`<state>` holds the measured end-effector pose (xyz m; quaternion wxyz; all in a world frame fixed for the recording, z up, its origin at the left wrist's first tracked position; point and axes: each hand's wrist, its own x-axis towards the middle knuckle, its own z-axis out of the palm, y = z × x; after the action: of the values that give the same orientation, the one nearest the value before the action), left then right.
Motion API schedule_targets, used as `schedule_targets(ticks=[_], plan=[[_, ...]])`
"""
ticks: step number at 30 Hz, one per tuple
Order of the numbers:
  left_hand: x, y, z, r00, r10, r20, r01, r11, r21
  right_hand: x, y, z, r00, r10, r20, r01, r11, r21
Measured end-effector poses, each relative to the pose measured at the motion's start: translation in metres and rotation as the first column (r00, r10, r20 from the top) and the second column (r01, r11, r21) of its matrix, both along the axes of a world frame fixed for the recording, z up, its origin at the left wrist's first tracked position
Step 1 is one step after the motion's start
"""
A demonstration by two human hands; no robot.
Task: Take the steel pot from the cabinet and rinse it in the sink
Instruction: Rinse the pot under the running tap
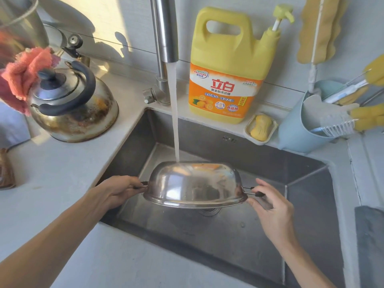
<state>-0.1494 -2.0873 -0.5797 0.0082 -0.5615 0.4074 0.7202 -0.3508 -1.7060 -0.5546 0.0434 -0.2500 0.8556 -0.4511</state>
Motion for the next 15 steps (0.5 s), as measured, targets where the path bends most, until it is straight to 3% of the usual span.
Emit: schedule_targets(ticks=[5,9,12,15], plan=[[-0.001,0.004,-0.002,0.999,0.022,-0.04,-0.021,1.0,0.023,0.002,0.0,0.005,0.968,-0.047,0.247,0.054,0.998,-0.022],[0.005,-0.001,-0.002,0.995,0.053,-0.083,-0.051,0.998,0.024,-0.003,0.013,0.015,0.885,0.066,0.461,-0.044,0.997,-0.059],[0.008,0.0,0.004,0.99,0.036,-0.137,-0.034,0.999,0.02,-0.007,0.016,0.018,0.851,0.077,0.519,-0.048,0.997,-0.068],[0.007,0.005,0.005,0.983,0.009,-0.184,-0.008,1.0,0.005,-0.008,0.009,0.016,0.878,-0.031,0.477,0.052,0.998,-0.03]])
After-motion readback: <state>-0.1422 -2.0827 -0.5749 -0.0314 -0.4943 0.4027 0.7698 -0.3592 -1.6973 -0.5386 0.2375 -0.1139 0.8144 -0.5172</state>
